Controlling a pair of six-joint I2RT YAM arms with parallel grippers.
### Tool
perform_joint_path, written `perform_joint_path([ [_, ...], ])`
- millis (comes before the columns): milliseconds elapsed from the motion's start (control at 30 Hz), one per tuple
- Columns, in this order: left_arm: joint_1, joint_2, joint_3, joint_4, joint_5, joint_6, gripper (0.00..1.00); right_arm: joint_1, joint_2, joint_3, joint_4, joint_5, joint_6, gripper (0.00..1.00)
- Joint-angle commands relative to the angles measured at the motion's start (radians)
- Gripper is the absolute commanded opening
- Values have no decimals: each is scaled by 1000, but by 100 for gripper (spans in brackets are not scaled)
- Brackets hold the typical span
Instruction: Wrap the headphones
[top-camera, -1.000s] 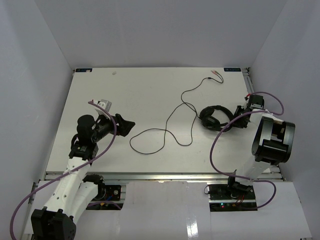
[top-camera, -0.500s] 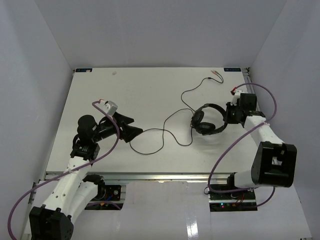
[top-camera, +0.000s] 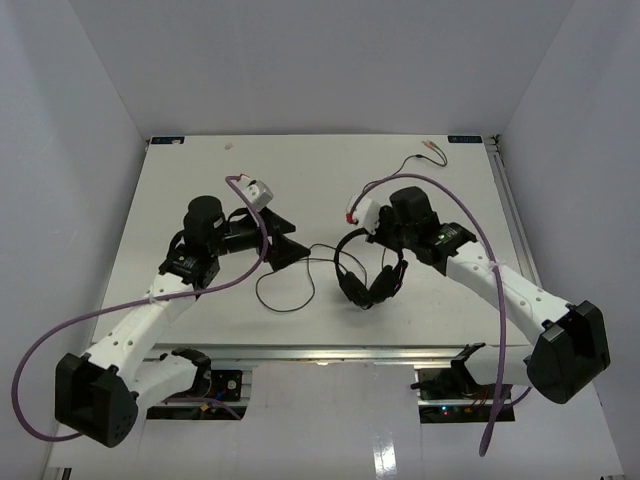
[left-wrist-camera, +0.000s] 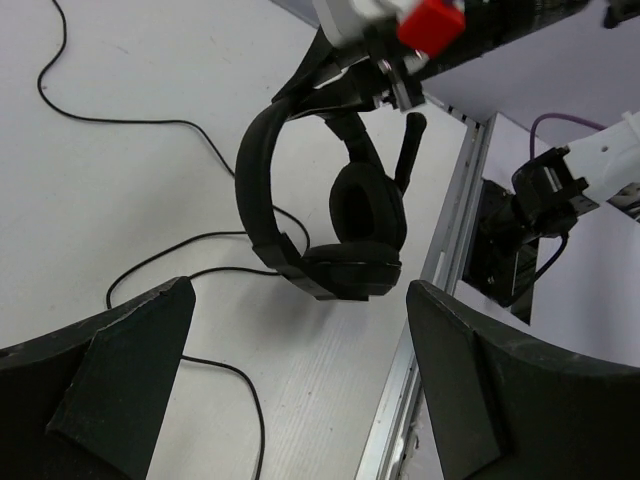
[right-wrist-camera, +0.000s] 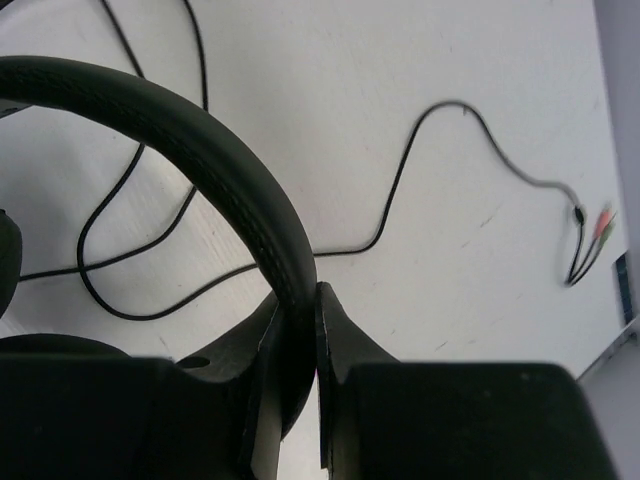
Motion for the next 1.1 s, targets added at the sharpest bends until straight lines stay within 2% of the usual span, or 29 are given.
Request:
perform_joint_path([
  [0,-124,77,48,-98,-126,143,98,104,22,48,-9,83,-208,7],
  [200,-282,157,34,-102,-392,269,97,160,58,111,-75,71,-153,8],
  [267,-295,155,22,-62,-442,269,94,161,62,133,-95,53,-130,8],
  [433,-298,85,-96,142,-492,217,92,162,59,180,-134,-31,-55,8],
  [733,-310,83,-169,298,-574,94,78,163,51,210,-153,-95,29,8],
  [900,-317,105,-155,333,-614,70,55,161,58,216,-150,-92,58,8],
  [933,-317,112,-150,332,-613,68,52,161,60,217,-149,-92,63,8],
  [967,-317,124,-143,331,-607,66,45,163,61,217,-148,-95,70,8],
  [1067,-325,152,-128,320,-569,62,39,163,65,224,-148,-108,89,8],
])
